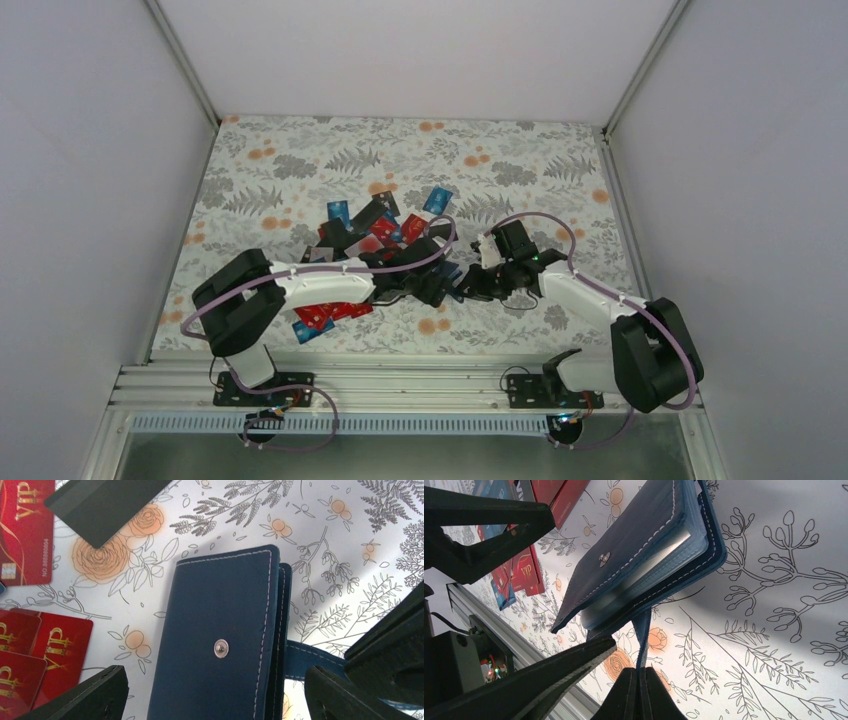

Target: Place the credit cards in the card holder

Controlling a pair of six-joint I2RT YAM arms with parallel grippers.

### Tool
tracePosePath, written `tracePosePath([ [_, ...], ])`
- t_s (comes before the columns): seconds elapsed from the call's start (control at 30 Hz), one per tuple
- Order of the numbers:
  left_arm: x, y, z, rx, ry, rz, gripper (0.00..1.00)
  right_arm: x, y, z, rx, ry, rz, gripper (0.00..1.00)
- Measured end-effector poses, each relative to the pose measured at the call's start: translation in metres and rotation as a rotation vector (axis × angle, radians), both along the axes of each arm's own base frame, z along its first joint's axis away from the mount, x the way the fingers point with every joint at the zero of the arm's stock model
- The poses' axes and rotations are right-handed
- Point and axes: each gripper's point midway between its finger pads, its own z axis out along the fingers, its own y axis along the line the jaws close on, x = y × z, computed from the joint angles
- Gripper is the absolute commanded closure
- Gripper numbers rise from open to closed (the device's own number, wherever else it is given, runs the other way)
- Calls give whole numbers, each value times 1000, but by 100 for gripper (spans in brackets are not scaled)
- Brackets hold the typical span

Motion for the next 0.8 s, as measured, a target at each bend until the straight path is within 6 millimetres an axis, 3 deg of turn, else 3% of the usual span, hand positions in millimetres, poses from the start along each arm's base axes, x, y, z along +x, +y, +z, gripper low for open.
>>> tracePosePath([
  [0.23, 6, 2, 0, 18, -17, 29, 36, 0, 0, 0, 0, -1, 1, 96],
  [0.8, 29, 16, 5, 44, -51, 109, 63, -10, -6, -11, -16, 31, -10, 96],
])
